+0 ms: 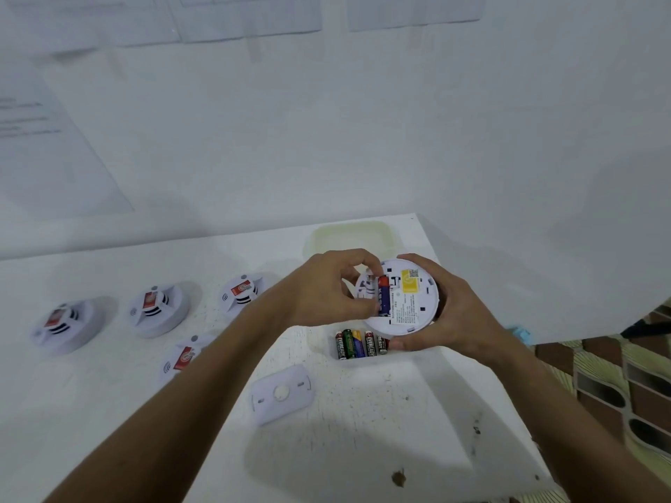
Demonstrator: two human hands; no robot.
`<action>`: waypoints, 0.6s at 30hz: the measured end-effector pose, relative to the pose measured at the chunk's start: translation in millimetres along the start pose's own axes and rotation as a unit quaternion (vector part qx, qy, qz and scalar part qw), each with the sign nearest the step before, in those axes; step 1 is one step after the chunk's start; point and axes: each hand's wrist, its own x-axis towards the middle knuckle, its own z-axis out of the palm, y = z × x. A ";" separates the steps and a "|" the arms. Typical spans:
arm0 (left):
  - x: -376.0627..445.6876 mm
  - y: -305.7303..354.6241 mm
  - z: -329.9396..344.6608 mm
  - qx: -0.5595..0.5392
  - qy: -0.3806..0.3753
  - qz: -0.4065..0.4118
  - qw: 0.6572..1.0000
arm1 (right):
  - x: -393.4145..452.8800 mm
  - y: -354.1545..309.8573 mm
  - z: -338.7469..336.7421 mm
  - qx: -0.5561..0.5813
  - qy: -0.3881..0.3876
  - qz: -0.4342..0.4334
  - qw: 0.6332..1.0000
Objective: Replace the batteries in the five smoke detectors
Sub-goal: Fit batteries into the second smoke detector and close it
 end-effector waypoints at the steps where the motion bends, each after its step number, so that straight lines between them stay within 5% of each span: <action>1: -1.3 0.0 0.9 0.000 0.005 0.002 1.000 | 0.6 0.7 1.2 -0.001 0.002 0.000 1.000; 18: 3.0 3.7 18.0 0.066 0.054 -0.035 0.996 | 3.9 4.4 5.9 -0.023 0.014 -0.002 1.000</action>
